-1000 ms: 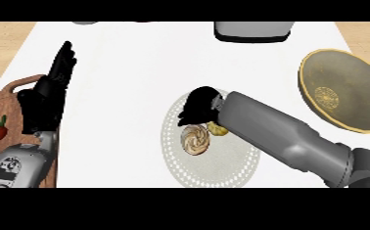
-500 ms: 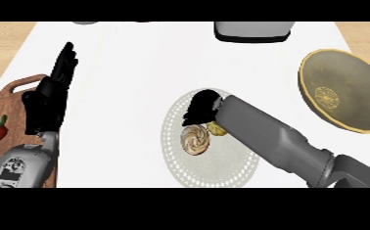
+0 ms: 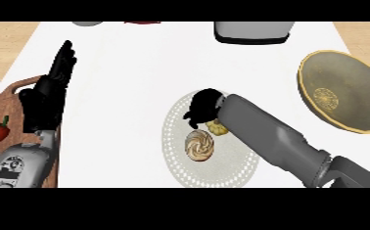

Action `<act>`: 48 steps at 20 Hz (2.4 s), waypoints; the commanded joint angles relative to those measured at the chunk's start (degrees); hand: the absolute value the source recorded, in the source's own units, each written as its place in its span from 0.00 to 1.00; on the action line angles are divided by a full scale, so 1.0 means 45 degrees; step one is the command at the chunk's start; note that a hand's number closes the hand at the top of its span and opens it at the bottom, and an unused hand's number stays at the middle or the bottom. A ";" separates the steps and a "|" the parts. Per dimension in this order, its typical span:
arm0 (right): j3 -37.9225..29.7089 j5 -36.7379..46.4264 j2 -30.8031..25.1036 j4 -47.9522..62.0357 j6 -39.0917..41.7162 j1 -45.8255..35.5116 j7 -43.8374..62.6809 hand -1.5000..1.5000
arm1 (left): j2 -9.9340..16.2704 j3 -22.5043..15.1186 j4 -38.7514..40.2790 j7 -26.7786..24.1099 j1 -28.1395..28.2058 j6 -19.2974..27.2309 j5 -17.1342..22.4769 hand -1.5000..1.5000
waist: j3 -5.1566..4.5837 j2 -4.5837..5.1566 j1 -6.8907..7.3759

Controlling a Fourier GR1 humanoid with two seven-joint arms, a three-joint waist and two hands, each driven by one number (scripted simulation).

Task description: Pick the squash from the placemat and place it in the bowl

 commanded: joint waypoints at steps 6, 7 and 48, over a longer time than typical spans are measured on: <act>-0.0671 0.0922 0.0194 0.0573 -0.0318 0.0624 -0.1127 1.00 | -0.0606 -0.0052 -0.0250 -0.0262 0.0429 0.0211 -0.0589 0.50 | -0.0009 0.0168 -0.0048; -0.0575 0.1138 0.0349 0.0902 -0.0747 0.0852 -0.1149 1.00 | -0.0188 0.0295 -0.0327 -0.0173 0.0503 -0.0235 -0.0284 0.50 | -0.0008 0.0179 -0.0003; -1.5271 -1.5544 -0.7619 -1.2866 -0.2392 1.4669 0.2219 1.00 | -0.0330 0.0397 -0.0328 0.0342 0.0109 -0.0384 -0.0613 0.50 | -0.0008 0.0191 -0.0186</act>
